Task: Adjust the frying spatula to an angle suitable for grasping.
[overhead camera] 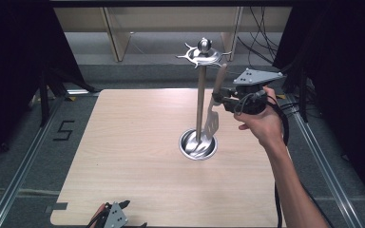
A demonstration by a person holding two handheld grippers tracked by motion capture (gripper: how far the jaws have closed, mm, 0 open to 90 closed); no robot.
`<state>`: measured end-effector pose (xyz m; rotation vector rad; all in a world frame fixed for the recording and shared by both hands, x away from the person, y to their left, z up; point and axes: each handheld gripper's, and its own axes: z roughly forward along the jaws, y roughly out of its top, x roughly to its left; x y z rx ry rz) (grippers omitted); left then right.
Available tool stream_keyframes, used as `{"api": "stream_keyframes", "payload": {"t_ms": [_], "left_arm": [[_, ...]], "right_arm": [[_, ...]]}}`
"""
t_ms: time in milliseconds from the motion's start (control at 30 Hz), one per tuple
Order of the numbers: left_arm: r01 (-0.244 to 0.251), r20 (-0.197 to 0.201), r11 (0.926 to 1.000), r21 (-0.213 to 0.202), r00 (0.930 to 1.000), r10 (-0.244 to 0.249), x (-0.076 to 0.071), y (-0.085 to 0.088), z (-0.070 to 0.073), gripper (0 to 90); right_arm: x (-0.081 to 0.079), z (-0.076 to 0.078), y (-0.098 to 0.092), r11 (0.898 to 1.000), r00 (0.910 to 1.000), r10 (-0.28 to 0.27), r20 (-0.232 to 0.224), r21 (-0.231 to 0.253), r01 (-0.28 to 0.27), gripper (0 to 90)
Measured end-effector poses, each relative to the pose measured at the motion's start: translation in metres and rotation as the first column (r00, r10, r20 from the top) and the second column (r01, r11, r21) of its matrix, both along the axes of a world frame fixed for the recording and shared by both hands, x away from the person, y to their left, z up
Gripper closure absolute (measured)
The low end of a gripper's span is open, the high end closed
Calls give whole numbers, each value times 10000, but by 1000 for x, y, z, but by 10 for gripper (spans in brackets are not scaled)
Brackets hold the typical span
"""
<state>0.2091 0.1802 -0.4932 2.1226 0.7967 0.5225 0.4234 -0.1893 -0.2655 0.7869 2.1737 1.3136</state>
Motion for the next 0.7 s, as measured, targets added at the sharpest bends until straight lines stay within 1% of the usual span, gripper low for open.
{"api": "stream_keyframes", "payload": {"t_ms": [33,67,100,133,167,200,233,267,300,333,367,400,433,467,500,533,567,600,667,700], "left_arm": [[9,5,10000,17,10000,-9,0,0,0,151],[239,239,9995,205,9994,-244,2,1,1,151],[239,239,9995,205,9994,-244,2,1,1,151],[141,133,9998,110,9998,-143,1,1,1,151],[7,-4,10000,-6,10000,-7,0,0,0,151],[8,-25,10000,-24,10000,-8,-1,0,0,151],[6,-30,10000,-24,10000,-6,0,0,0,151],[7,-20,10000,-23,10000,-7,0,0,0,151],[9,-22,10000,-25,10000,-9,0,0,0,151],[110,-197,9999,36,9997,-109,0,0,1,151],[125,-228,9999,19,9997,-124,0,0,1,151],[132,-246,9999,-9,9996,-132,0,0,1,151],[126,-227,9999,14,9997,-126,0,0,1,151],[132,-221,9999,17,9997,-132,0,0,1,151],[150,-203,9999,80,9997,-148,0,1,1,151],[179,-234,9998,98,9996,-176,0,1,1,151],[185,-127,9998,124,9998,-184,0,1,1,151],[237,6,9993,279,9997,-237,1,1,1,151],[187,-104,9997,137,9998,-186,0,0,1,151],[208,-89,9997,84,9997,-208,0,0,1,151]], "right_arm": [[0,0,0,10000,10000,29,49,-19,-29,733],[-2,0,0,10000,10000,-39,23,11,39,730],[-2,0,0,10000,10000,-39,23,11,39,730],[-2,-1,1,9999,10000,-81,32,137,81,730],[-2,0,0,10000,9998,-37,193,-3,37,730],[-4,0,0,9997,9998,-184,-96,168,186,730],[-4,0,0,9997,9998,-184,-96,168,186,730],[-3,0,-1,9998,9998,-139,138,112,137,729],[-4,0,-2,9999,9999,-50,-117,124,52,727],[-2,-1,-2,9998,10000,23,1,185,-23,724],[-2,-1,-2,9996,10000,-15,19,283,14,724],[-4,-1,-3,9995,9999,-109,-133,307,113,724],[-3,0,-4,9997,10000,6,-24,238,-5,721],[-4,0,-4,9996,10000,-69,-47,265,71,717],[-2,-1,-4,9993,9996,-152,257,356,143,712],[-3,0,-4,9994,9999,-90,91,335,87,700],[-3,1,-4,9993,9999,-117,107,347,113,691],[-4,1,-3,9988,9997,-246,48,424,243,687],[-5,1,-3,9989,9998,-198,101,436,194,680],[-6,1,-3,9992,9999,-135,13,381,135,664]]}}
